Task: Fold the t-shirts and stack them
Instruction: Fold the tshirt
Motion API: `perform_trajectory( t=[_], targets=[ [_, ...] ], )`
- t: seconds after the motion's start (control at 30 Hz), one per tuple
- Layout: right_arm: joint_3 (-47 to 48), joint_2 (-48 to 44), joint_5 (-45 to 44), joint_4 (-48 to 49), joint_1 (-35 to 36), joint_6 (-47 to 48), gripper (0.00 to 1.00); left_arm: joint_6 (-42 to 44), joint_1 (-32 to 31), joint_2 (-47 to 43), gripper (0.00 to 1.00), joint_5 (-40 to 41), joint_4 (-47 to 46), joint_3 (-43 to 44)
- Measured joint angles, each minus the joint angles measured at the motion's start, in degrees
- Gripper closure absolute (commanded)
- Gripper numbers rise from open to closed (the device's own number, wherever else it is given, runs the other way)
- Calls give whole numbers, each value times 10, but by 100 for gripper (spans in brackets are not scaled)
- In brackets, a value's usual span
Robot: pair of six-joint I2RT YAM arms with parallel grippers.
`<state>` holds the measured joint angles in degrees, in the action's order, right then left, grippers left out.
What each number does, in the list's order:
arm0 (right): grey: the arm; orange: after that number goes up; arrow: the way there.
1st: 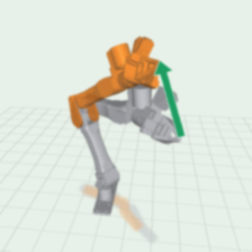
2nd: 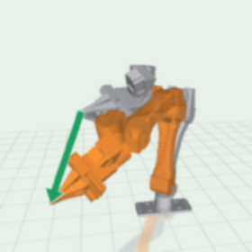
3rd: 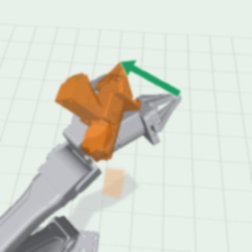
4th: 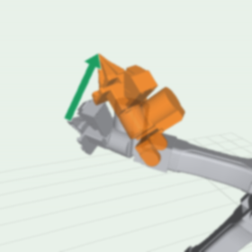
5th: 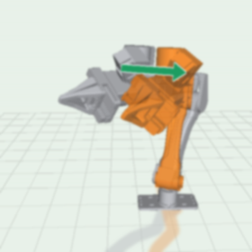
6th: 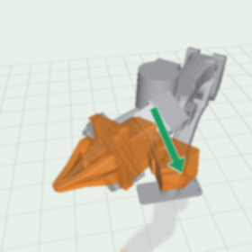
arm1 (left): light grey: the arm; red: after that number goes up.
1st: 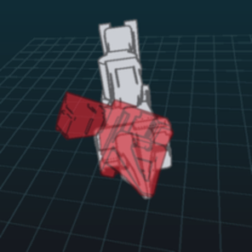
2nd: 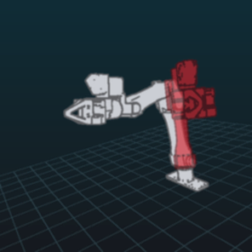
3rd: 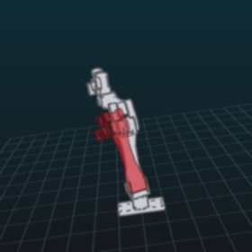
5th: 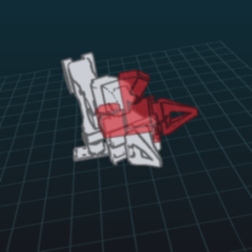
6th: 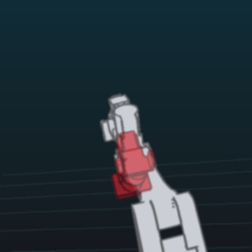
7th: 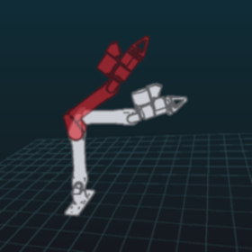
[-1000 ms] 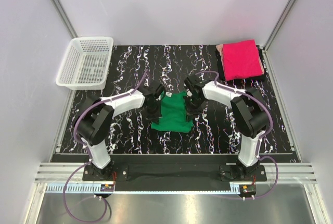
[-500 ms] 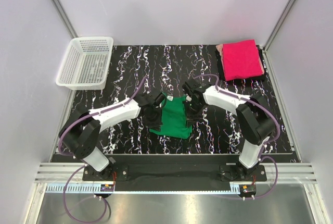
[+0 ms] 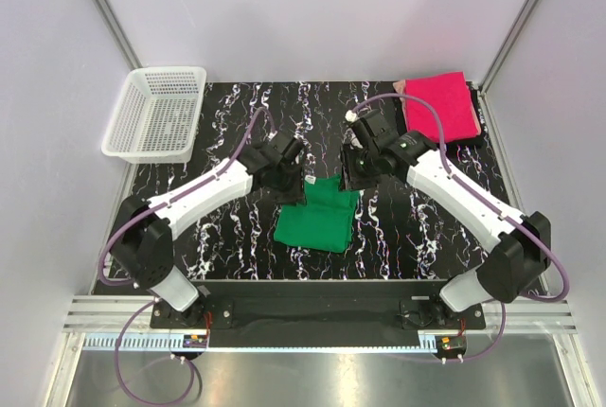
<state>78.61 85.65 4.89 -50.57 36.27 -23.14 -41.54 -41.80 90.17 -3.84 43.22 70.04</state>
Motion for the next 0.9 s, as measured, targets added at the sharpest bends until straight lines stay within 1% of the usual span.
perform_trajectory(
  t=[0.07, 0.17, 0.2, 0.23, 0.3, 0.37, 0.5, 0.6, 0.67, 0.9],
  targets=[
    [4, -3, 0, 2, 0, 5, 64, 2, 9, 10, 65, 7, 4, 30],
    [-12, 5, 3, 5, 0, 8, 71, 7, 18, 30, 67, 17, 9, 61],
    [-19, 7, 4, 6, 0, 8, 94, 8, 21, 36, 70, 23, 9, 64],
    [-30, 10, 5, 8, 0, 11, 100, 10, 23, 41, 71, 28, 10, 65],
    [-44, 17, 8, 9, 0, 4, 100, 15, 30, 49, 74, 32, 15, 65],
    [-54, 24, 8, 10, 0, 1, 100, 22, 38, 61, 80, 31, 20, 67],
    [-58, 40, 14, 16, 0, -11, 100, 44, 63, 90, 86, 23, 22, 88],
    [-57, 47, 18, 23, 0, -13, 100, 59, 76, 94, 89, 22, 22, 94],
    [-55, 55, 18, 26, 0, -14, 100, 66, 80, 94, 93, 19, 22, 96],
    [-38, 115, 21, 43, 0, -13, 100, 87, 88, 94, 94, 1, 21, 98]
  ],
)
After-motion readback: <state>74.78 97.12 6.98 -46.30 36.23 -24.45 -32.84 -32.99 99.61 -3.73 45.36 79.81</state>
